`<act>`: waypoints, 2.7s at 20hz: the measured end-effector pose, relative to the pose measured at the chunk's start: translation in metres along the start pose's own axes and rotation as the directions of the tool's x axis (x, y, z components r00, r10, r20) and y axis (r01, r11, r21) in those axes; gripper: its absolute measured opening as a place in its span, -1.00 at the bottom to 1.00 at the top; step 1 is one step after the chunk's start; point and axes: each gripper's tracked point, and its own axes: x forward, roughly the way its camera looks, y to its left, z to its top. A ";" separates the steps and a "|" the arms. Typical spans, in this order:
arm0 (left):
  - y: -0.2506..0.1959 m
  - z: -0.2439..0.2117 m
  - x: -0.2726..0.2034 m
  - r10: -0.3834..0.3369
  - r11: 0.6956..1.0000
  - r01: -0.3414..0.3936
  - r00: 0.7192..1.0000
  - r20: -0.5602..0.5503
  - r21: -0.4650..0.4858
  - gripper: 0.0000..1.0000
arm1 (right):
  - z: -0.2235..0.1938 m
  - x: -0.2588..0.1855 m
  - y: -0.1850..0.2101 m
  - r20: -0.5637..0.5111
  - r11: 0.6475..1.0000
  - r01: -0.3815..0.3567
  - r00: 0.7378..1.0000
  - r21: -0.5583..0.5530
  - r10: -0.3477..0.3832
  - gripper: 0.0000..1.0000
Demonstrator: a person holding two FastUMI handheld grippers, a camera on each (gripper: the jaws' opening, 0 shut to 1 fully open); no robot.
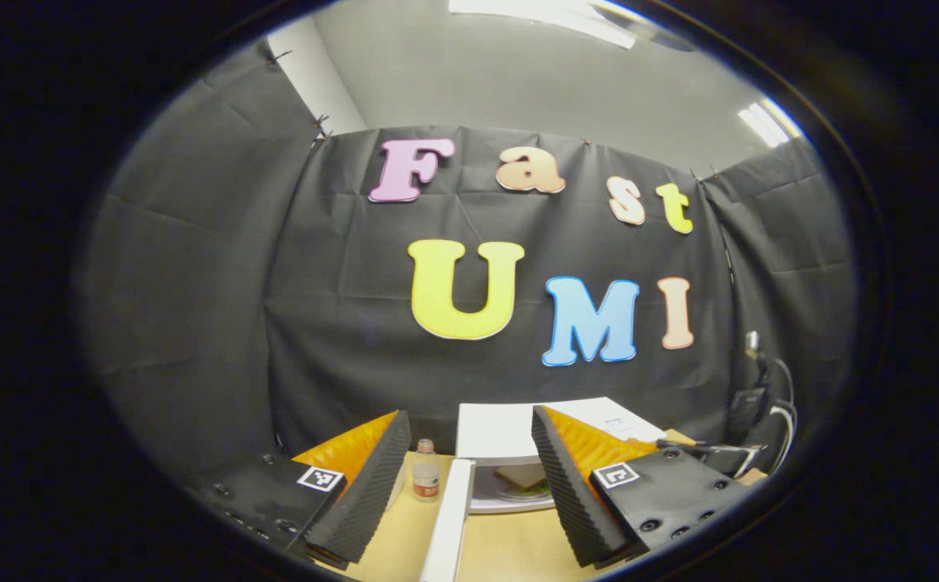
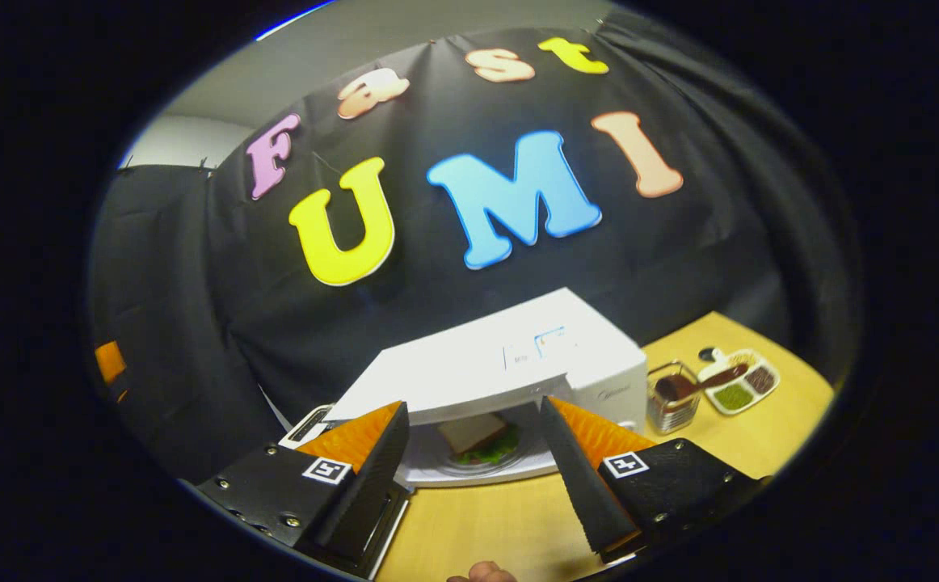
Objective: Open the microwave oven with the left hand, put the food in, and close the microwave oven.
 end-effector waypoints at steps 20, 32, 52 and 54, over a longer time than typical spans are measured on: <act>-0.077 -0.028 -0.026 -0.164 0.985 0.167 0.985 -0.057 0.041 -0.91 | 0.087 -0.147 -0.024 0.209 0.976 0.122 0.974 -0.182 -0.083 0.94; 0.113 -0.143 -0.132 0.152 0.988 -0.147 0.930 -0.334 0.041 -0.86 | 0.080 -0.137 -0.012 0.174 0.978 0.058 0.985 -0.200 -0.023 0.94; -0.030 -0.226 -0.124 -0.110 0.986 0.036 0.877 -0.468 -0.164 -0.87 | 0.112 -0.135 -0.047 0.236 0.971 0.059 0.972 -0.232 -0.002 0.94; -0.060 -0.226 -0.109 -0.158 0.981 0.085 0.868 -0.470 -0.172 -0.87 | 0.113 -0.136 -0.058 0.231 0.972 0.067 0.973 -0.225 -0.014 0.94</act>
